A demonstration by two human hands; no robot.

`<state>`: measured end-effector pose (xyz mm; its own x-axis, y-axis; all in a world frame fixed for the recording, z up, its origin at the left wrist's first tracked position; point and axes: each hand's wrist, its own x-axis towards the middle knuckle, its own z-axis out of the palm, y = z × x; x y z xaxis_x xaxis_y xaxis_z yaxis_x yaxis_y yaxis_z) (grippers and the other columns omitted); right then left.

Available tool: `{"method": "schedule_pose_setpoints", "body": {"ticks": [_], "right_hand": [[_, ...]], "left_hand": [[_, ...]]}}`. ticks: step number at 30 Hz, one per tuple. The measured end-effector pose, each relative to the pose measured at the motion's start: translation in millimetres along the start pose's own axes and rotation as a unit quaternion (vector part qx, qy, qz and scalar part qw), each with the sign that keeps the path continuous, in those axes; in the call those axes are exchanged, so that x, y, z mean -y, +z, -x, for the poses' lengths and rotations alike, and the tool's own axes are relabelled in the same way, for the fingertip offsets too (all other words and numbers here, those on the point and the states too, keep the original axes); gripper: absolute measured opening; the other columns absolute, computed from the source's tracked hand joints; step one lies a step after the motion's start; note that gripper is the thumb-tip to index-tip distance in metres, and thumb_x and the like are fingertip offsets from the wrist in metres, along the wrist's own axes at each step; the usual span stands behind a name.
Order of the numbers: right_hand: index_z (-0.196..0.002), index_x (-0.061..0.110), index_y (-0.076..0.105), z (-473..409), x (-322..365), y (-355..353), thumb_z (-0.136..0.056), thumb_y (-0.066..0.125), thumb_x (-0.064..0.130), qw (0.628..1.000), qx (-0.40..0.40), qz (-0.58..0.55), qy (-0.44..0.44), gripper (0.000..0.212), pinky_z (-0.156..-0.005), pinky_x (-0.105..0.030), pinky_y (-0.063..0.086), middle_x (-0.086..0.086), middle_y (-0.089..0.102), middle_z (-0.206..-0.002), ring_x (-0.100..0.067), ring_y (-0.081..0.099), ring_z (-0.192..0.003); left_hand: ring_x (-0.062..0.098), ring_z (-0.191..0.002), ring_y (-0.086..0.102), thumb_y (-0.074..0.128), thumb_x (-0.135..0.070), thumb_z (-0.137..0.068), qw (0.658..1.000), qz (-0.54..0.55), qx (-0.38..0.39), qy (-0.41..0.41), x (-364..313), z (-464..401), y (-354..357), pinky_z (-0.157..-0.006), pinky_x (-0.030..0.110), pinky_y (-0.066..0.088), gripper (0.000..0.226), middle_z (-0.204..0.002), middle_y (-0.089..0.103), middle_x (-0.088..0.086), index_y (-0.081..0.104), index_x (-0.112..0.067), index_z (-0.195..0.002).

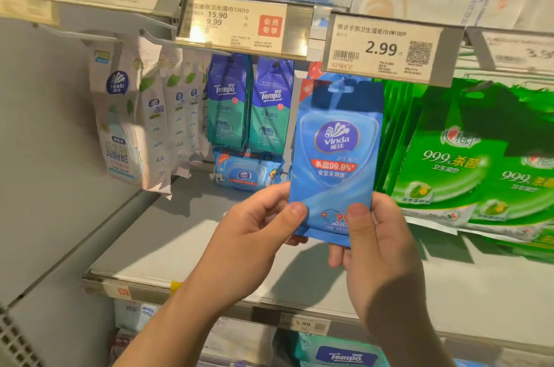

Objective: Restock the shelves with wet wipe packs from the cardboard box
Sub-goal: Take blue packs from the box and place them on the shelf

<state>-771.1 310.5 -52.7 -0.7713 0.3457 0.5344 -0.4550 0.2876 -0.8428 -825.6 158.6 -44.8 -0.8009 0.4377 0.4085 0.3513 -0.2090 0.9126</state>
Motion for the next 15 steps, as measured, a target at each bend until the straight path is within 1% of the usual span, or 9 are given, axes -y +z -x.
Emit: {"method": "schedule_pose_setpoints", "body": {"ticks": [3, 6, 11, 13, 15], "right_hand": [[-0.099, 0.038, 0.061, -5, 11, 0, -0.091, 0.044, 0.060, 1.000, -0.021, 0.011, -0.013, 0.030, -0.061, -0.060, 0.051, -0.014, 0.065, -0.073, -0.030, 0.056, -0.054], [-0.099, 0.035, 0.062, -8, 16, 1, -0.092, 0.044, 0.060, 0.999, -0.031, 0.011, -0.021, 0.031, -0.065, -0.063, 0.051, -0.014, 0.064, -0.073, -0.032, 0.057, -0.057], [-0.093, 0.029, 0.061, -16, 18, 4, -0.092, 0.043, 0.061, 0.999, -0.047, 0.001, -0.001, 0.037, -0.067, -0.065, 0.051, -0.013, 0.063, -0.066, -0.031, 0.057, -0.056], [-0.088, 0.027, 0.060, -20, 15, 7, -0.094, 0.042, 0.056, 0.998, -0.059, -0.007, 0.021, 0.035, -0.064, -0.059, 0.053, -0.013, 0.062, -0.062, -0.028, 0.057, -0.052], [-0.086, 0.026, 0.061, -23, 10, 9, -0.094, 0.041, 0.052, 0.997, -0.064, -0.014, 0.045, 0.033, -0.059, -0.048, 0.048, -0.012, 0.061, -0.058, -0.025, 0.055, -0.049]], "left_hand": [[0.014, -0.078, 0.061, 0.056, -0.027, -0.094, 0.999, 0.000, 0.003, 0.037, -12, -4, 1, -0.077, 0.033, 0.056, 0.026, -0.103, 0.072, 0.011, 0.069, -0.024, -0.116], [0.015, -0.075, 0.059, 0.057, -0.026, -0.094, 0.998, -0.005, 0.001, 0.057, -19, -8, 0, -0.074, 0.028, 0.054, 0.026, -0.100, 0.069, 0.018, 0.070, -0.023, -0.116], [0.013, -0.075, 0.062, 0.056, -0.026, -0.094, 0.998, -0.020, -0.004, 0.055, -21, -15, 3, -0.071, 0.021, 0.053, 0.028, -0.098, 0.071, 0.015, 0.068, -0.020, -0.118], [0.012, -0.075, 0.062, 0.056, -0.026, -0.095, 0.999, -0.022, -0.006, 0.043, -18, -19, 5, -0.070, 0.021, 0.053, 0.027, -0.097, 0.073, 0.010, 0.069, -0.019, -0.117], [0.009, -0.073, 0.062, 0.055, -0.027, -0.095, 0.999, -0.020, -0.012, 0.024, -12, -21, 5, -0.069, 0.020, 0.053, 0.026, -0.096, 0.075, 0.003, 0.070, -0.018, -0.115]]}}
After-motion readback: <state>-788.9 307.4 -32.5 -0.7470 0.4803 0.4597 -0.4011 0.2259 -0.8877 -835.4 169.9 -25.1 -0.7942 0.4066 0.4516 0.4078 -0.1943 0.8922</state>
